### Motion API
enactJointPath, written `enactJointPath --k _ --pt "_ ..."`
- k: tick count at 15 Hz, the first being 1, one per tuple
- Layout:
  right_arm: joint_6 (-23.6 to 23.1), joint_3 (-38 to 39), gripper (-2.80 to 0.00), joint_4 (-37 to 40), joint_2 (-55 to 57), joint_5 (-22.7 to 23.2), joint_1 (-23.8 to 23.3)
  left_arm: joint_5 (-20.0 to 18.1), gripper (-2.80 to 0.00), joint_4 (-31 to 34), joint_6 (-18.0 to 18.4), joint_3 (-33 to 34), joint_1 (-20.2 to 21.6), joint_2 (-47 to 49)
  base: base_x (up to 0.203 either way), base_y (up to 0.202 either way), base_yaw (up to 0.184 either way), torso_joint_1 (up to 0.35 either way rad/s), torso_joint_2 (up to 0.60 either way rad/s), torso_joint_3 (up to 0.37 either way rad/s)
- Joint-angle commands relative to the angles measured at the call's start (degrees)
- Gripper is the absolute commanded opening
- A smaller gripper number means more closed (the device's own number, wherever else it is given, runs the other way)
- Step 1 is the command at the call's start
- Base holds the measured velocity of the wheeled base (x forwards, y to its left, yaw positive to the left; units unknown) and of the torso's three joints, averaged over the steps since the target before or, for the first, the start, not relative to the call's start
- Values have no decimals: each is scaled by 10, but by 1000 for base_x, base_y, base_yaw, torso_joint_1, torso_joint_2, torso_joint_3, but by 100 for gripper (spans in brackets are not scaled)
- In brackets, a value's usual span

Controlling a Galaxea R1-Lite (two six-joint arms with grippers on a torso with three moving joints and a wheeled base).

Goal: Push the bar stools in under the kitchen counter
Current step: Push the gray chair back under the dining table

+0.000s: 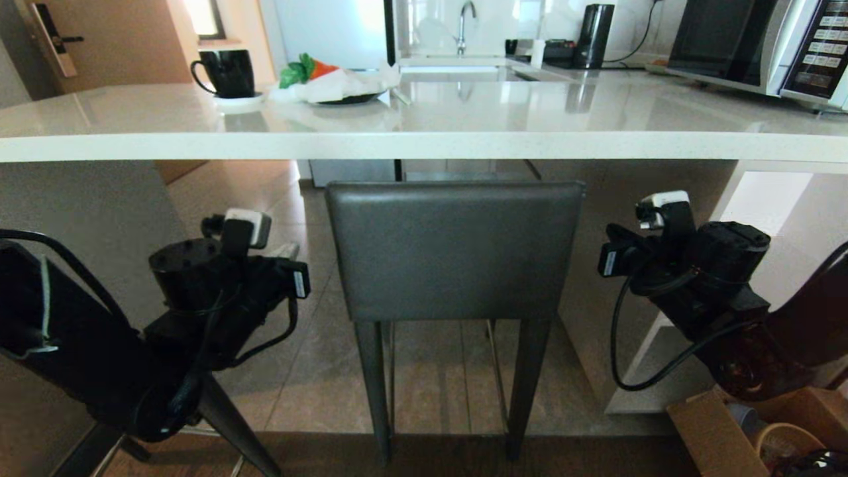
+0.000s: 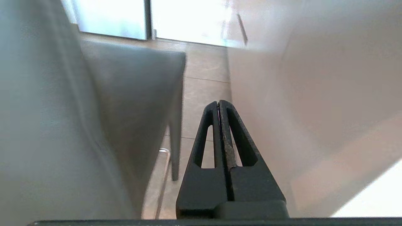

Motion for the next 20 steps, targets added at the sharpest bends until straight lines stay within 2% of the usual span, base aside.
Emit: enactJointPath --k 1,5,7,9,11,14,16,18,20 --pt "-1 51 -280 -5 -71 -2 1 3 -280 -5 1 47 -1 -85 0 0 0 0 0 0" --pt "3 193 -280 -6 -194 -18 0 11 -280 26 9 153 -3 -235 0 0 0 0 0 0" --pt "-1 230 -280 1 -278 -26 0 24 -280 95 13 174 2 -340 0 0 0 0 0 0" --pt "-10 250 -280 40 -363 -31 -1 41 -280 181 16 186 26 -435 0 0 0 0 0 0" --pt "-25 252 -280 109 -452 -34 -1 47 -280 272 17 185 39 -533 0 0 0 0 0 0" --pt "-41 248 -280 230 -579 -40 -1 50 -280 441 13 130 60 -675 0 0 0 0 0 0" --pt "-45 232 -280 308 -657 -55 -24 51 -280 497 6 86 95 -745 0 0 0 0 0 0" --pt "-48 214 -280 389 -743 -64 -53 52 -280 526 1 80 123 -815 0 0 0 0 0 0" --pt "-58 203 -280 477 -837 -67 -63 53 -280 574 -2 75 134 -883 0 0 0 0 0 0"
